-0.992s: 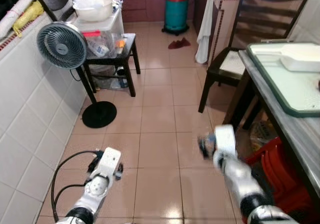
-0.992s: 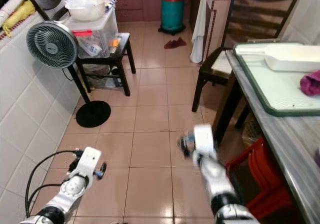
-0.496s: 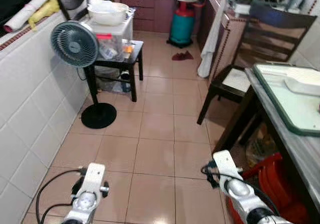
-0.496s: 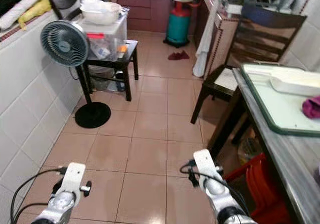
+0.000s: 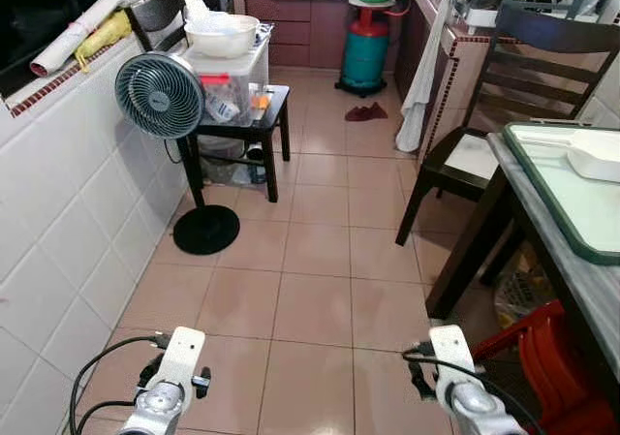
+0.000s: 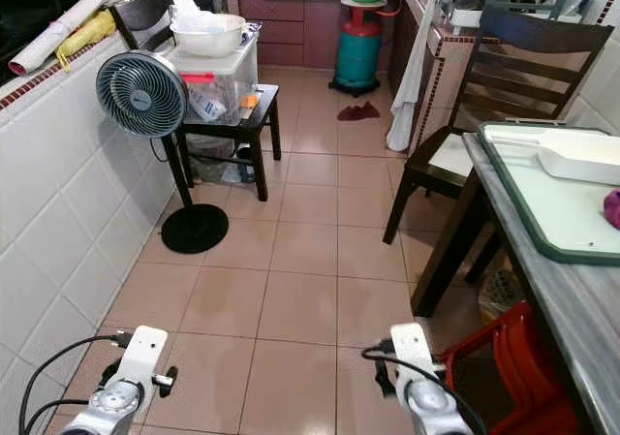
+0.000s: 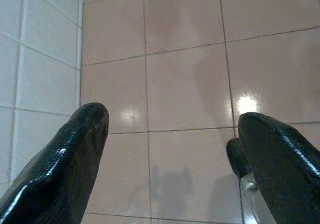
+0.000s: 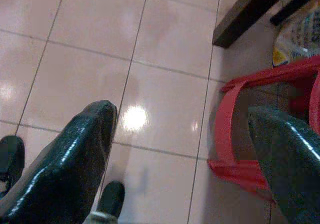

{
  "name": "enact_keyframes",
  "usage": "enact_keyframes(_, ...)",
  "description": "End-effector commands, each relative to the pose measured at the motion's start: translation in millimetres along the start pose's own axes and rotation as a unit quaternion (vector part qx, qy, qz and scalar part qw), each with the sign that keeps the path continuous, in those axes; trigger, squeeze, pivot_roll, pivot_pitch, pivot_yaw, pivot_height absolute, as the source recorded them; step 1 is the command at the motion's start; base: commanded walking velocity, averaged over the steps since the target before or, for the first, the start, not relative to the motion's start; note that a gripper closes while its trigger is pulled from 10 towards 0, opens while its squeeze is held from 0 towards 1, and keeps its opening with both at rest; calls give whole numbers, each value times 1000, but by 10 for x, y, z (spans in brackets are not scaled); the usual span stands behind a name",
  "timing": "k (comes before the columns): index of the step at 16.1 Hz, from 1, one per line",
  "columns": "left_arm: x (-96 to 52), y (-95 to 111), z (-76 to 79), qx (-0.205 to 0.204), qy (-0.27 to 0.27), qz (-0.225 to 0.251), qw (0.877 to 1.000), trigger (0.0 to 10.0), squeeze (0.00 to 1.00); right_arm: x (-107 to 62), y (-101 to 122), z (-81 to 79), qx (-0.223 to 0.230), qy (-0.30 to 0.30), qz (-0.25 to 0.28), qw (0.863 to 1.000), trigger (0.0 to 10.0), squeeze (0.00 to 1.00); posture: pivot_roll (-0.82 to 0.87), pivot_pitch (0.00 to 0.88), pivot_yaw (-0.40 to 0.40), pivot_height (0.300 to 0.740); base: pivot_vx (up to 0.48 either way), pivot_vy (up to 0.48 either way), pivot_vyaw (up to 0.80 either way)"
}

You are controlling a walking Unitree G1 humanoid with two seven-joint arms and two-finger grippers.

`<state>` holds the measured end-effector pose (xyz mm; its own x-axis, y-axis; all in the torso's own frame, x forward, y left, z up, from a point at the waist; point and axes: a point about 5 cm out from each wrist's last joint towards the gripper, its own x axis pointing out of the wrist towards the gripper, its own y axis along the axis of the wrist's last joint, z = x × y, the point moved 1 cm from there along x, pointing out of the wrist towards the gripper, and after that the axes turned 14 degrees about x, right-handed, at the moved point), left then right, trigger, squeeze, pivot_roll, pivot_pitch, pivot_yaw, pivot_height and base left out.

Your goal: Setting the table

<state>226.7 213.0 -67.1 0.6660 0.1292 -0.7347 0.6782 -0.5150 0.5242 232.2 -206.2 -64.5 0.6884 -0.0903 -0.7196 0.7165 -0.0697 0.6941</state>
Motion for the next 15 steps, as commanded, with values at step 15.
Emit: enact_keyframes(15, -40, -182, 146, 33, -36, -31, 998, 10000, 0, -35, -154, 49, 5, -3, -22, 1000, 10000, 0, -126, 44, 40, 740, 0, 324, 217)
